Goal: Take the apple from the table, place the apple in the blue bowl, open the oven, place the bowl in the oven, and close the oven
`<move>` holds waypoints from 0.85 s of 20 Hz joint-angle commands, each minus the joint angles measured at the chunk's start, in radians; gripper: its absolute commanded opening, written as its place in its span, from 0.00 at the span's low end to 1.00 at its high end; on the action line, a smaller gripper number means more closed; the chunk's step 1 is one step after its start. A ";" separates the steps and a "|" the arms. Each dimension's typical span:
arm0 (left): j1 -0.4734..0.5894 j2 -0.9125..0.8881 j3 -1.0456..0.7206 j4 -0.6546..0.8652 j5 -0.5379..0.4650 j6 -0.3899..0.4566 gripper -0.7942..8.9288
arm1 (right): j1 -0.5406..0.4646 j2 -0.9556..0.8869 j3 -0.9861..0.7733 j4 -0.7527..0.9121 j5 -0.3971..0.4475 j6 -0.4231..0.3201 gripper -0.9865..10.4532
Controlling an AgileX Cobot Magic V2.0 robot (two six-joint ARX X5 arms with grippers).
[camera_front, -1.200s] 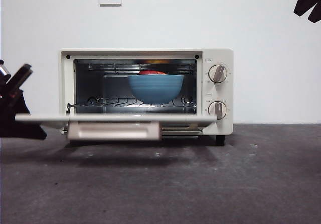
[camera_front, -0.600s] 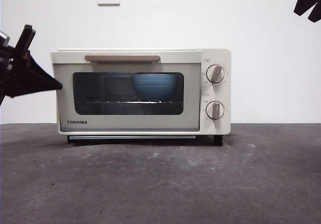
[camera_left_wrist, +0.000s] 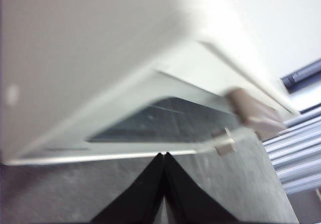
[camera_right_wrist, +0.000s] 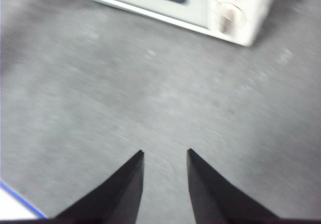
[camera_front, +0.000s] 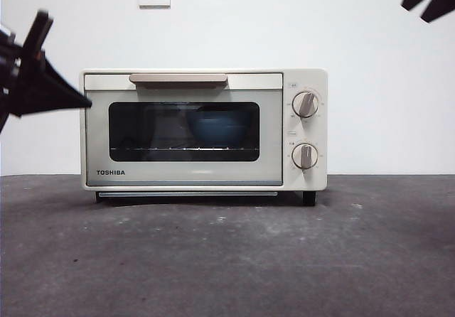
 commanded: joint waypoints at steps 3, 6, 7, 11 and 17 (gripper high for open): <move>-0.047 -0.161 0.019 -0.202 -0.080 0.157 0.09 | 0.009 0.006 0.005 0.062 -0.033 -0.013 0.21; -0.087 -0.277 0.019 -0.348 -0.161 0.239 0.09 | 0.009 0.007 0.003 0.100 -0.064 -0.014 0.21; -0.104 -0.318 0.019 -0.397 -0.191 0.266 0.09 | 0.009 0.007 0.002 0.114 -0.078 -0.015 0.21; -0.177 -0.469 0.019 -0.563 -0.301 0.338 0.09 | 0.009 0.006 -0.014 0.179 -0.127 -0.016 0.21; -0.271 -0.650 0.020 -0.737 -0.398 0.355 0.09 | 0.009 0.006 -0.097 0.299 -0.200 -0.017 0.21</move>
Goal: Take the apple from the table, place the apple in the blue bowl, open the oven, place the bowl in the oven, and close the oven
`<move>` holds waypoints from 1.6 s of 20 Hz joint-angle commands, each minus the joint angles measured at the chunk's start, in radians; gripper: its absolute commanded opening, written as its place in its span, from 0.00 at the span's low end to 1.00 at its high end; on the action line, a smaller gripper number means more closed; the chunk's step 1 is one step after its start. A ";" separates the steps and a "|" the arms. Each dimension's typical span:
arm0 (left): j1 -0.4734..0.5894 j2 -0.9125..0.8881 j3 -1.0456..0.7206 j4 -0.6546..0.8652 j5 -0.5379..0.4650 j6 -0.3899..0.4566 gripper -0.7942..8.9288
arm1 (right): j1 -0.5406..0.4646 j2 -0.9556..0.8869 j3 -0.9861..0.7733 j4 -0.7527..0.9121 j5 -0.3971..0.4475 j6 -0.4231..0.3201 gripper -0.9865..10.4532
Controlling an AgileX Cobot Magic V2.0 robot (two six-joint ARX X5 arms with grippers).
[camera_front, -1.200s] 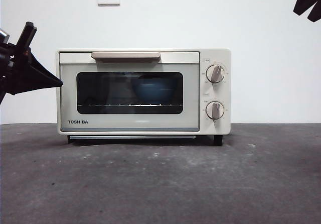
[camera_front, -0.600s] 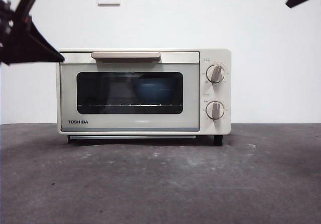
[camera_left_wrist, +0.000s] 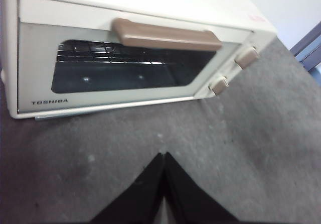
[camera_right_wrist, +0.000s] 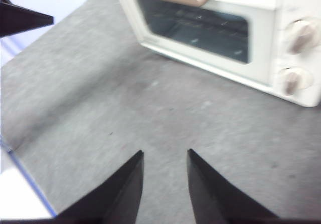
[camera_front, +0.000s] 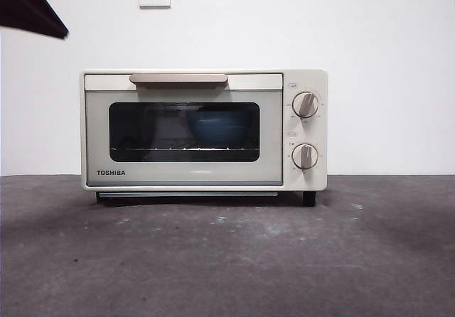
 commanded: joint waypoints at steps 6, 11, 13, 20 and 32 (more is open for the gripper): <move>-0.068 -0.160 0.020 -0.162 -0.026 0.031 0.09 | 0.009 0.006 -0.140 0.225 -0.048 -0.008 0.08; -0.069 -0.216 0.020 -0.211 -0.026 0.038 0.09 | 0.009 0.006 -0.194 0.351 -0.043 0.003 0.09; -0.069 -0.224 0.020 -0.210 -0.026 0.038 0.09 | 0.009 0.007 -0.196 0.360 -0.028 0.003 0.09; -0.069 -0.228 0.020 -0.209 -0.026 0.037 0.09 | 0.009 0.006 -0.196 0.377 0.010 0.002 0.09; -0.069 -0.227 0.020 -0.206 -0.026 0.037 0.09 | 0.009 0.006 -0.195 0.424 0.010 0.002 0.09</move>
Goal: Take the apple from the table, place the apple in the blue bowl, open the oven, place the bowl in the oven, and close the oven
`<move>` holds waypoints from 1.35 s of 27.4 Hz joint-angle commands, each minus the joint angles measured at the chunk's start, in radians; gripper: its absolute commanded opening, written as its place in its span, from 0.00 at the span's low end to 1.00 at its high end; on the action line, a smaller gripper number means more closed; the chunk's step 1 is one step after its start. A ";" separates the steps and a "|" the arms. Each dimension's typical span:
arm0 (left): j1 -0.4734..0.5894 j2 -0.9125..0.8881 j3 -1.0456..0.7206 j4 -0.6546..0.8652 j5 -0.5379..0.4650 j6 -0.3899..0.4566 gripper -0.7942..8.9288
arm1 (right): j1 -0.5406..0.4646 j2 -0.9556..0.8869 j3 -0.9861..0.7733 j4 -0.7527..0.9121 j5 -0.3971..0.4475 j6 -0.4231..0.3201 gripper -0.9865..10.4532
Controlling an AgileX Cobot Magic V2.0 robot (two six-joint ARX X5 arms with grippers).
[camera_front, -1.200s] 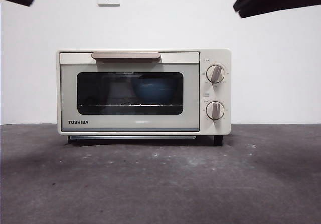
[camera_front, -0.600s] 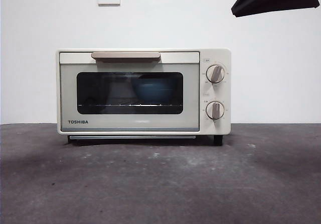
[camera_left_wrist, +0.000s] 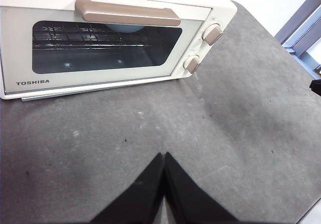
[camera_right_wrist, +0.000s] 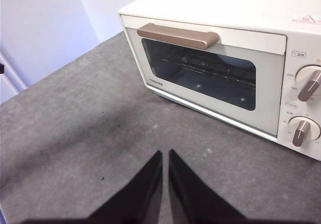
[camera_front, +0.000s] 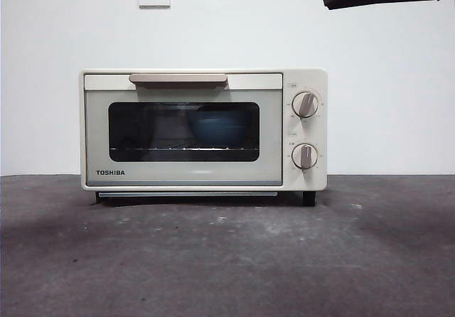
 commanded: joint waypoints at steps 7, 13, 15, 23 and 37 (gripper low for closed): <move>0.006 0.010 0.018 0.094 -0.062 0.259 0.09 | 0.009 0.006 0.003 0.010 0.001 0.001 0.09; 0.130 -0.064 -0.038 0.205 -0.240 0.294 0.09 | 0.009 0.006 0.003 0.011 0.001 0.001 0.09; 0.191 -0.117 -0.085 0.243 -0.240 0.297 0.09 | 0.009 0.006 0.003 0.011 0.001 0.001 0.09; 0.317 -0.340 -0.322 0.349 -0.338 0.287 0.09 | 0.009 0.006 0.003 0.013 0.001 0.001 0.09; 0.333 -0.601 -0.640 0.347 -0.341 0.231 0.09 | 0.009 0.006 0.003 0.013 0.001 0.001 0.09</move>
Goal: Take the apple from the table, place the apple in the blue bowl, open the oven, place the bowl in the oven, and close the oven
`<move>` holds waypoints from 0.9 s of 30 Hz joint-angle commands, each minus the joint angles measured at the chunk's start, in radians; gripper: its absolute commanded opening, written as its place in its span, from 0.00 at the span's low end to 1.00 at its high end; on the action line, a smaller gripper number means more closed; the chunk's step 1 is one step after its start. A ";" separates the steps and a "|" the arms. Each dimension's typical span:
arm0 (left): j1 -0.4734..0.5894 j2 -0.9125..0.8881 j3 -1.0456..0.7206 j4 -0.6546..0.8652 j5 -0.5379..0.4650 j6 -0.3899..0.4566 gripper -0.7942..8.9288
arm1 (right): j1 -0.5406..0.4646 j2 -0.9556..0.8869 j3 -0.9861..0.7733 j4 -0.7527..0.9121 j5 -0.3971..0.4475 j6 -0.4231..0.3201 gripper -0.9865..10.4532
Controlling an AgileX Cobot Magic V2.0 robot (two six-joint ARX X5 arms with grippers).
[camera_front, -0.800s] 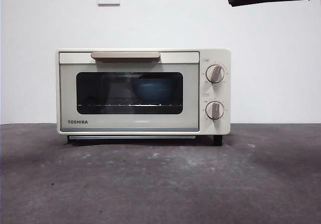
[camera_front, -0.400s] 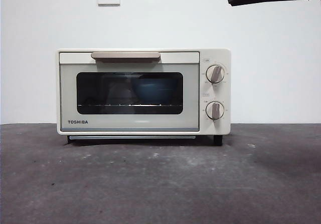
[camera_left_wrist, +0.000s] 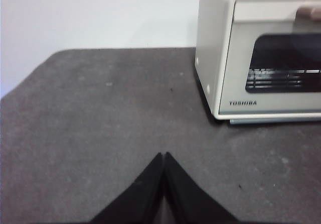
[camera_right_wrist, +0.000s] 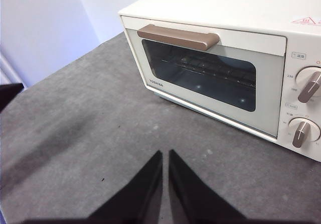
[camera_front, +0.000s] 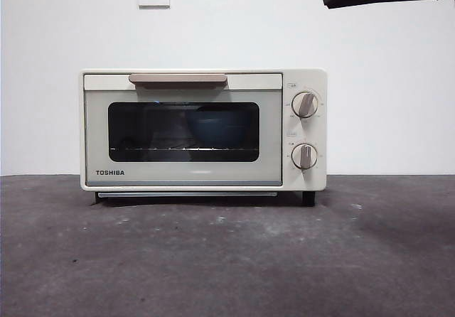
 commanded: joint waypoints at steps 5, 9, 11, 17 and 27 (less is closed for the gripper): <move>0.002 -0.049 -0.079 0.013 -0.003 -0.042 0.09 | 0.009 0.006 0.003 0.010 0.001 0.001 0.09; 0.002 -0.049 -0.107 0.008 -0.003 -0.071 0.09 | 0.009 0.006 0.003 0.010 0.001 0.001 0.09; 0.002 -0.049 -0.113 0.017 -0.003 -0.083 0.09 | 0.009 0.006 0.003 0.010 0.001 0.001 0.09; 0.002 -0.049 -0.114 0.018 -0.003 -0.099 0.09 | 0.009 0.006 0.003 0.011 0.001 0.001 0.09; 0.002 -0.049 -0.114 0.018 -0.003 -0.099 0.09 | 0.009 0.006 0.003 0.011 0.001 0.001 0.09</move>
